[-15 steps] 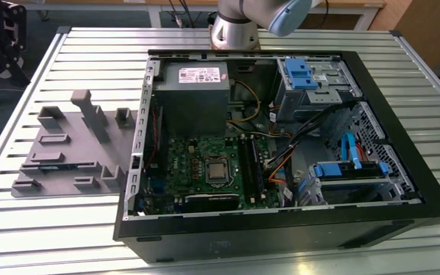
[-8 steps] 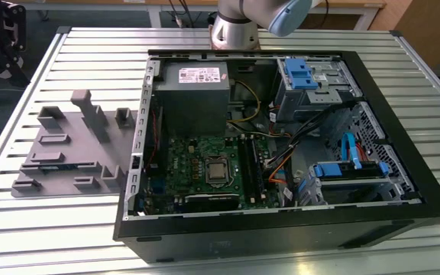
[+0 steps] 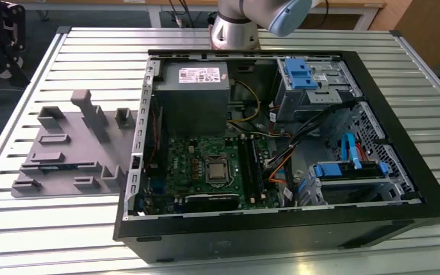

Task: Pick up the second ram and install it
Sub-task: 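Pick up the second ram and move it above second insertion slot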

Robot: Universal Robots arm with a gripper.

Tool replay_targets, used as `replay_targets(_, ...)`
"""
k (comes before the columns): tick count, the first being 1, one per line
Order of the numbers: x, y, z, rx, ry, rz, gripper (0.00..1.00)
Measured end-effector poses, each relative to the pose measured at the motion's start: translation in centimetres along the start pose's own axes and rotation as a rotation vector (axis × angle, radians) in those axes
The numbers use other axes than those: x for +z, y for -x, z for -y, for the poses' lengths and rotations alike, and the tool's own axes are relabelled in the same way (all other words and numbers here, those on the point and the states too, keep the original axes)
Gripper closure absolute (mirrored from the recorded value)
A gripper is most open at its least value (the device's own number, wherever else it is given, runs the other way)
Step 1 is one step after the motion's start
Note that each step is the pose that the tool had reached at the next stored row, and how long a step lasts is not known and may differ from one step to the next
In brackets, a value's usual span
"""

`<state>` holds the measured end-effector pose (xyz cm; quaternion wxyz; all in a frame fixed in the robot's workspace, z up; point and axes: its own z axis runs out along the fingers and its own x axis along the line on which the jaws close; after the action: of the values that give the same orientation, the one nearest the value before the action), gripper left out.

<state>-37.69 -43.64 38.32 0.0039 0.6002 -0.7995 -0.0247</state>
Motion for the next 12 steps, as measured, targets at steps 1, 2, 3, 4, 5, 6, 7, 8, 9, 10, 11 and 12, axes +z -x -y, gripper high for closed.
replay_targets(1, 0.00, 0.00, 0.00, -0.002, 0.0001, -0.0001, 0.89)
replay_targets(2, 0.00, 0.00, 0.00, -0.004, 0.0002, -0.0002, 0.89)
replay_targets(3, 0.00, 0.00, 0.00, -0.006, 0.0001, -0.0003, 0.89)
replay_targets(4, 0.00, 0.01, -0.01, -0.008, 0.0002, -0.0004, 0.89)
replay_targets(5, 0.00, 0.01, -0.01, -0.011, 0.0003, -0.0005, 0.89)
replay_targets(6, 0.00, 0.01, -0.01, -0.013, 0.0003, -0.0005, 0.89)
replay_targets(7, 0.00, 0.00, -0.01, -0.015, 0.0004, -0.0006, 0.89)
replay_targets(8, 0.00, 0.00, 0.00, -0.017, 0.0004, -0.0008, 0.89)
replay_targets(9, 0.00, 0.00, 0.00, -0.020, 0.0005, -0.0009, 0.89)
replay_targets(10, 0.01, 0.00, 0.00, -0.021, 0.0005, -0.0009, 0.89)
replay_targets(11, 0.00, 0.00, 0.00, -0.024, 0.0006, -0.0011, 0.89)
replay_targets(12, 0.00, 0.00, 0.00, -0.024, 0.0006, -0.0011, 0.89)
